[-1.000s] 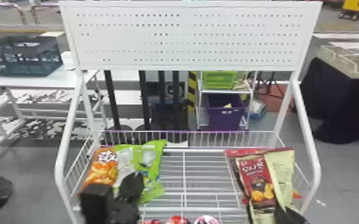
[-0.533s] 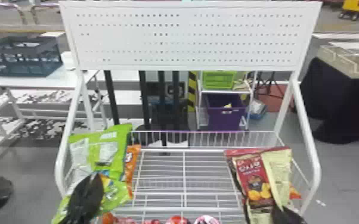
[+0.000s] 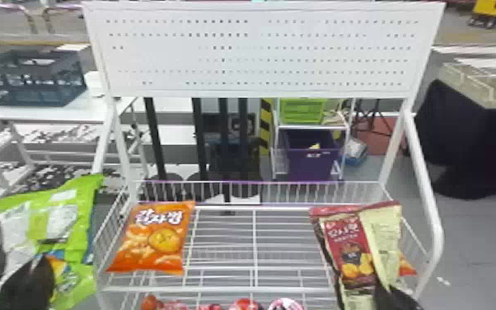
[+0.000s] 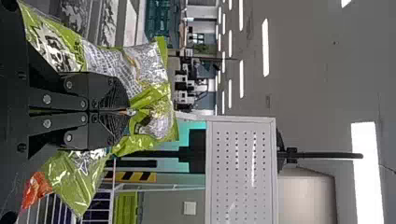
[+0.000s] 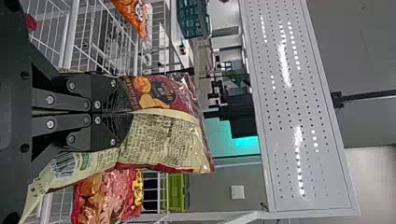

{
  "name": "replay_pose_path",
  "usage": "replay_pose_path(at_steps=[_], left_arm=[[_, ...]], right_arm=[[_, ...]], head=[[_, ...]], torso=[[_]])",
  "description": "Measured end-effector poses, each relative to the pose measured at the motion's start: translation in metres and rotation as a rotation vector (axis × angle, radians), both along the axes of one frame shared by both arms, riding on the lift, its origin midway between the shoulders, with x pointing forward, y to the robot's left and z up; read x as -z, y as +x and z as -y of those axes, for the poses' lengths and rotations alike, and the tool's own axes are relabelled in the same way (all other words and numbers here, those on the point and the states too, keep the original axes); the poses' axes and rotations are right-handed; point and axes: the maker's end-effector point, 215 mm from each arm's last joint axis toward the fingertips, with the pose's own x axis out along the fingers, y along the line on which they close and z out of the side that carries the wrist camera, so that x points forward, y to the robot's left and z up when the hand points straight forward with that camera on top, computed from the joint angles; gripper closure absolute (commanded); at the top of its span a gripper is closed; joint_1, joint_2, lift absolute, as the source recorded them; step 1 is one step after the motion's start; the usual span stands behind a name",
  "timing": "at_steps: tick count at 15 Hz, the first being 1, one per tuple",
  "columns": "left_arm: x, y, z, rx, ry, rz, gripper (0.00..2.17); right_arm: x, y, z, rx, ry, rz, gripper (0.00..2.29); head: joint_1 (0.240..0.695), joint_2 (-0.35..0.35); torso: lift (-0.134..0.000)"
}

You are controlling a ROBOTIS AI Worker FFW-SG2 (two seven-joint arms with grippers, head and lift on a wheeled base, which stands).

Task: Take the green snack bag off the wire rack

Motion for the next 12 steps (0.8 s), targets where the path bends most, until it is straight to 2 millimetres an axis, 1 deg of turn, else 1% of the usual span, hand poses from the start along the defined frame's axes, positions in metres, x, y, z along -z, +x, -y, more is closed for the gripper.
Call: replay_pose_path(at_steps=[2,6,12], left_arm=[[-0.003,-0.003,0.001,0.0,-0.008,0.008,1.9],[-0.002,-0.004,0.009,0.018,-0.013,0.009,1.9],[-0.003,-0.008,0.011,0.025,-0.014,0.011,1.9]], right_arm=[[-0.002,-0.001,-0.001,-0.001,-0.001,0.003,2.24],[-0.005,-0.004,-0.004,-0.002,-0.001,0.006,2.24],[-0.01,-0.005,-0.006,-0.002,0.003,0.013,2.24]], head=[[0.499,0.0],[0.499,0.0],[0.499,0.0]], torso=[[0.0],[0.0],[0.0]])
